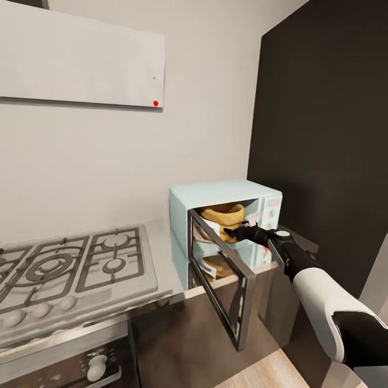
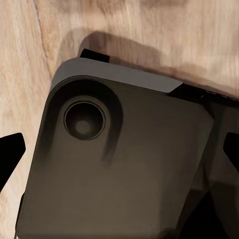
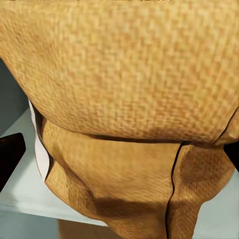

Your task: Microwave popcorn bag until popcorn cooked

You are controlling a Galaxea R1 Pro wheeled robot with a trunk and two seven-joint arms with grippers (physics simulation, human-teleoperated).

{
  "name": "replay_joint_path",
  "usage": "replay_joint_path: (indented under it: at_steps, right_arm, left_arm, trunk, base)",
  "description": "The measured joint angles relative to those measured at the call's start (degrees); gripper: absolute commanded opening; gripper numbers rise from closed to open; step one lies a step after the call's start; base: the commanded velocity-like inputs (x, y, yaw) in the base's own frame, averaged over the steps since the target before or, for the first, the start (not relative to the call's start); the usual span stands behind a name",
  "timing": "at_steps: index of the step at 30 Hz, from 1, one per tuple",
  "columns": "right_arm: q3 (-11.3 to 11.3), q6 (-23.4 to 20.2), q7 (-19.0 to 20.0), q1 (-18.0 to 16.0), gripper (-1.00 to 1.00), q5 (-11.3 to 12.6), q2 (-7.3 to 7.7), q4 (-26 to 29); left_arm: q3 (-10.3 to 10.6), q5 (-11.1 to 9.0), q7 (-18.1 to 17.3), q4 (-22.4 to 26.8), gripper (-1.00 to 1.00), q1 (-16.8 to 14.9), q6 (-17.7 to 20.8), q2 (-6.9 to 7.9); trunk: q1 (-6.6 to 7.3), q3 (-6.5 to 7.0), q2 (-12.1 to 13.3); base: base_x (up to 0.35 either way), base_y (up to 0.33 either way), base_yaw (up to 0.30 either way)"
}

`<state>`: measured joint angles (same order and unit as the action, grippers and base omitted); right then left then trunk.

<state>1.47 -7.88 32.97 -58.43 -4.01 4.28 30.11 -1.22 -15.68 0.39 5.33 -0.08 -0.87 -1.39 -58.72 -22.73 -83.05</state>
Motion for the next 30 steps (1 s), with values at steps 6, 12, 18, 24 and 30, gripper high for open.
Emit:
replay_joint_path:
  at_steps: [6,12,18,24,30]
  right_arm:
    - [0.0,0.0,0.0,0.0,1.00,0.0,-0.08,-0.1]
    - [0.0,0.0,0.0,0.0,1.00,0.1,-0.09,-0.1]
    - [0.0,0.0,0.0,0.0,1.00,0.2,-0.10,-0.1]
    - [0.0,0.0,0.0,0.0,1.00,0.2,-0.09,-0.2]
    - [0.0,0.0,0.0,0.0,1.00,0.2,-0.14,-0.2]
  left_arm:
    - [0.0,0.0,0.0,0.0,1.00,0.0,0.0,0.00]
    - [0.0,0.0,0.0,0.0,1.00,0.0,0.0,0.00]
    - [0.0,0.0,0.0,0.0,1.00,0.0,0.0,0.00]
    - [0.0,0.0,0.0,0.0,1.00,0.0,0.0,0.00]
    - [0.0,0.0,0.0,0.0,1.00,0.0,0.0,0.00]
  trunk:
    - [0.00,0.00,0.0]
    - [0.00,0.00,0.0]
    - [0.00,0.00,0.0]
    - [0.00,0.00,0.0]
    - [0.00,0.00,0.0]
  base:
    - [0.079,0.000,0.000]
    - [0.079,0.000,0.000]
    - [0.077,0.000,0.000]
    - [0.077,0.000,0.000]
    - [0.077,0.000,0.000]
